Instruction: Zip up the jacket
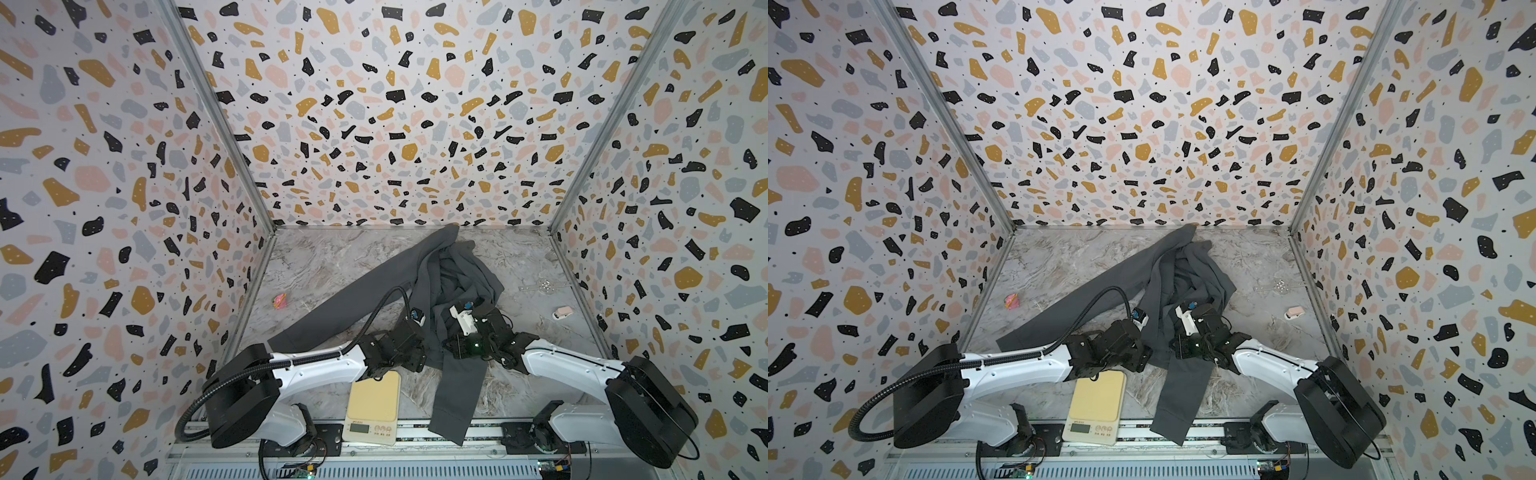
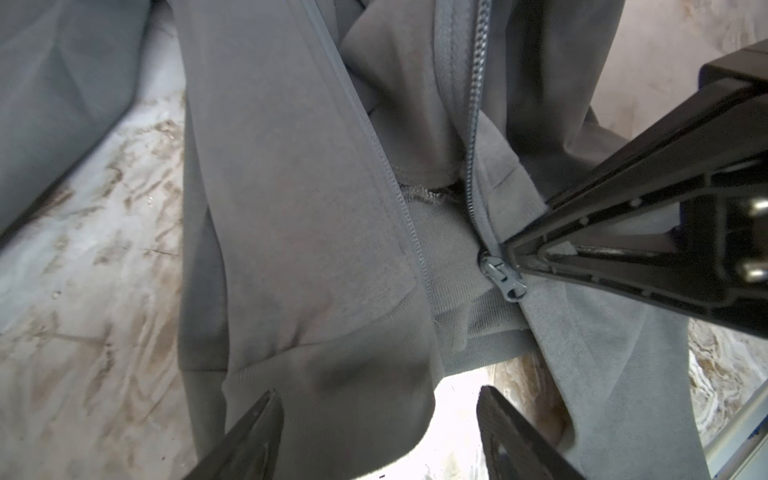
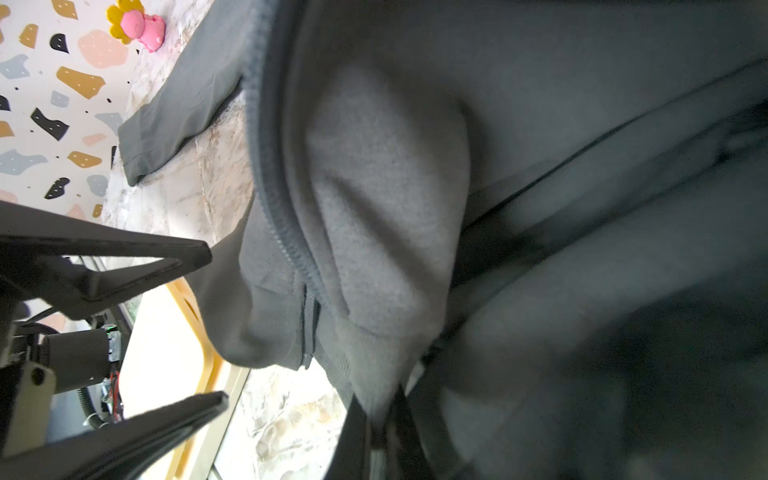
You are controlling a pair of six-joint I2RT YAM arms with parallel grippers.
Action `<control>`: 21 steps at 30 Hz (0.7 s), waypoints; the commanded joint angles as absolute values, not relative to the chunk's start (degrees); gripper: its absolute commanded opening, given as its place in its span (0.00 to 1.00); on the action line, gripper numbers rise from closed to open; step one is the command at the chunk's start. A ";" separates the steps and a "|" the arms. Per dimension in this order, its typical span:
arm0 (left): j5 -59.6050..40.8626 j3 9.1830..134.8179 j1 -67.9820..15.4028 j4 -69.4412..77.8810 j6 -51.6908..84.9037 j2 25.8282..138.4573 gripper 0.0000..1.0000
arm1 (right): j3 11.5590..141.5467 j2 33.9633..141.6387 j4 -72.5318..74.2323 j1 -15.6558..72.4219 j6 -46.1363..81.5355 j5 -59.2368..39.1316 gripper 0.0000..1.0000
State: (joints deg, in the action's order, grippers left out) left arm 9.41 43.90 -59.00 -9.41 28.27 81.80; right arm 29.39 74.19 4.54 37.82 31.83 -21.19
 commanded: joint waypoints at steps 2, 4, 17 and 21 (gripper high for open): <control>7.88 45.94 -59.33 -10.36 29.02 84.02 0.76 | 28.79 75.65 8.90 39.09 34.04 -23.77 0.00; 7.47 46.21 -59.33 -10.03 29.33 84.95 0.76 | 28.56 76.31 10.14 39.45 34.61 -24.26 0.00; 10.14 47.29 -59.38 -8.55 35.76 88.30 0.74 | 30.17 79.25 12.90 41.29 36.04 -25.48 0.00; 10.18 45.89 -59.29 -5.95 37.98 87.35 0.64 | 30.15 79.28 12.92 41.31 36.04 -25.34 0.00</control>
State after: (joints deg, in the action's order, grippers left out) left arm 9.45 45.91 -59.00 -8.27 35.33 88.03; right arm 29.17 79.35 12.49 40.88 35.77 -24.51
